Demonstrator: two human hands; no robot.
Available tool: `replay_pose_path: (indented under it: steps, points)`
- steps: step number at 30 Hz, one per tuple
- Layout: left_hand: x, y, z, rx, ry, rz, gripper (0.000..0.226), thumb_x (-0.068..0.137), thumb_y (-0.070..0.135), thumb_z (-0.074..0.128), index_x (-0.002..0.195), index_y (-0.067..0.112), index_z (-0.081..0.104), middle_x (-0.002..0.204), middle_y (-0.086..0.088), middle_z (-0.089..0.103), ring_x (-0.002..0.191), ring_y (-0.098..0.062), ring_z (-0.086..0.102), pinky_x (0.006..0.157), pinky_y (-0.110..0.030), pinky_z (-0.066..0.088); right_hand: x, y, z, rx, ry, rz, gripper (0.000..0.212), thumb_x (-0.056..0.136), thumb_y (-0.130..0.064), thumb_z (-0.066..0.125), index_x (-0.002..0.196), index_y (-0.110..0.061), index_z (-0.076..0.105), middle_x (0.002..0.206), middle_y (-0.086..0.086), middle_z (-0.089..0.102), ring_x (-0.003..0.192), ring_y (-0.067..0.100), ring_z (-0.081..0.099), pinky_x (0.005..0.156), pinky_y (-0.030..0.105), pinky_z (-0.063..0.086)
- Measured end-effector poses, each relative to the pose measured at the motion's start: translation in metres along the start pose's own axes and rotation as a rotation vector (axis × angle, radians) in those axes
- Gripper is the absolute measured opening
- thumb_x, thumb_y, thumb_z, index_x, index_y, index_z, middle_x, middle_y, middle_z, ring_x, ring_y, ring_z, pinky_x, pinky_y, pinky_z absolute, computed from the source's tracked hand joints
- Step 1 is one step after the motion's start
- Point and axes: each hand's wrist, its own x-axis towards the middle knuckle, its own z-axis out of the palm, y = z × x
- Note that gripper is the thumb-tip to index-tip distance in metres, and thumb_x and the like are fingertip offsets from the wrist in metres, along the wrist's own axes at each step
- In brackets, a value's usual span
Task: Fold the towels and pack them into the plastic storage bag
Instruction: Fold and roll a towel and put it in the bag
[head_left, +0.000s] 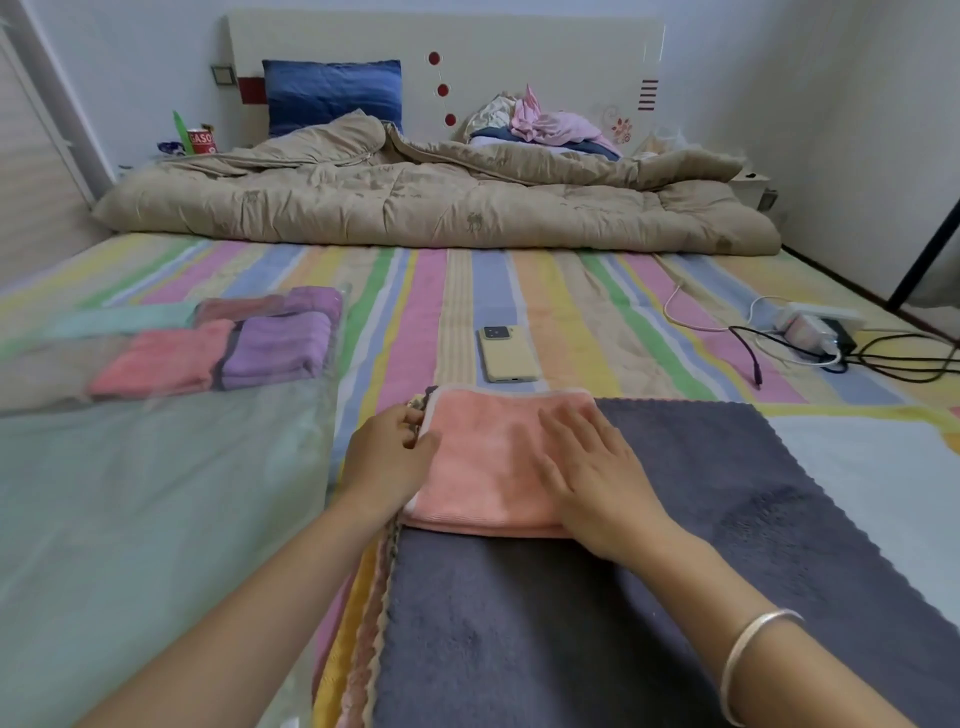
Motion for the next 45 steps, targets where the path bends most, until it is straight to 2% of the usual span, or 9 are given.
replay_pose_path:
  steps: [6,11,15,20,24,27,31,40,45]
  points:
    - [-0.01,0.011,0.001,0.517,0.094,0.212,0.047,0.084,0.024,0.064,0.128,0.018,0.049,0.122,-0.003,0.059,0.109,-0.028,0.058,0.08,-0.037,0.047,-0.001,0.004,0.019,-0.067,-0.053,0.037,0.065,0.097,-0.058,0.017,0.154,-0.03,0.001,0.161,-0.004,-0.016,0.145,0.014,-0.023,0.12,0.039,-0.007]
    - [-0.017,0.033,0.024,0.617,-0.131,0.675,0.06,0.09,0.041,0.041,0.146,0.021,0.038,0.158,0.001,0.027,0.147,-0.019,0.021,0.119,-0.039,0.007,-0.012,0.011,0.006,0.602,0.393,0.273,0.037,0.099,-0.036,0.044,0.135,-0.025,0.049,0.137,0.003,0.052,0.128,0.022,0.045,0.108,0.036,0.033]
    - [-0.018,0.021,0.042,0.844,-0.375,0.692,0.084,0.078,0.054,-0.01,0.155,0.026,0.005,0.163,0.001,-0.004,0.15,-0.016,-0.007,0.12,-0.043,-0.007,-0.026,0.018,0.003,0.869,0.331,0.606,0.036,0.095,-0.049,0.044,0.125,-0.031,0.052,0.118,-0.008,0.062,0.108,0.013,0.057,0.097,0.039,0.045]
    - [-0.025,0.011,0.051,0.746,-0.313,0.627,0.09,0.078,0.072,0.003,0.155,0.026,0.007,0.163,0.003,-0.005,0.149,-0.015,-0.01,0.12,-0.044,-0.006,-0.026,0.003,-0.001,0.98,0.223,0.668,0.031,0.089,-0.039,0.06,0.112,-0.018,0.064,0.095,-0.004,0.067,0.07,0.013,0.06,0.054,0.021,0.046]
    - [-0.021,0.008,0.053,0.652,-0.331,0.655,0.076,0.086,0.064,0.014,0.153,0.03,0.018,0.161,0.009,0.008,0.15,-0.015,0.004,0.121,-0.042,0.005,-0.026,-0.024,0.007,1.104,0.378,0.647,0.029,0.08,-0.027,0.068,0.109,-0.024,0.063,0.1,-0.009,0.067,0.087,0.007,0.063,0.068,0.025,0.049]
    - [-0.017,0.018,0.032,-0.035,-0.258,0.466,0.034,0.094,0.021,0.041,0.12,0.026,0.064,0.127,0.008,0.062,0.119,-0.003,0.054,0.105,-0.026,0.04,-0.03,-0.052,0.018,0.8,0.576,0.449,0.033,0.077,-0.019,0.068,0.107,-0.029,0.06,0.104,-0.015,0.062,0.097,0.006,0.059,0.08,0.026,0.047]
    - [-0.006,0.026,-0.005,-0.593,-0.242,-0.131,0.03,0.097,0.008,0.04,0.097,0.012,0.069,0.095,-0.008,0.074,0.075,-0.017,0.071,0.066,-0.032,0.058,-0.019,-0.081,0.037,0.337,0.628,0.123,0.039,0.08,-0.022,0.055,0.116,-0.014,0.065,0.124,0.001,0.061,0.119,0.021,0.05,0.1,0.022,0.036]
    - [0.011,0.006,-0.017,-0.459,-0.365,-0.281,0.027,0.087,0.037,0.068,0.094,0.011,0.072,0.079,-0.002,0.07,0.07,-0.015,0.067,0.057,-0.024,0.05,-0.014,-0.115,0.041,-0.086,0.261,-0.047,0.057,0.09,-0.039,0.031,0.132,-0.012,0.059,0.137,0.005,0.057,0.134,0.026,0.045,0.112,0.044,0.035]
    - [0.019,0.0,-0.017,-0.426,-0.351,-0.293,0.014,0.088,0.021,0.067,0.092,0.01,0.074,0.092,-0.008,0.074,0.083,-0.025,0.068,0.082,-0.042,0.056,-0.017,-0.11,0.017,0.486,0.265,-0.113,0.04,0.101,-0.035,0.038,0.129,-0.016,0.06,0.138,-0.002,0.054,0.132,0.006,0.031,0.105,0.003,0.006]
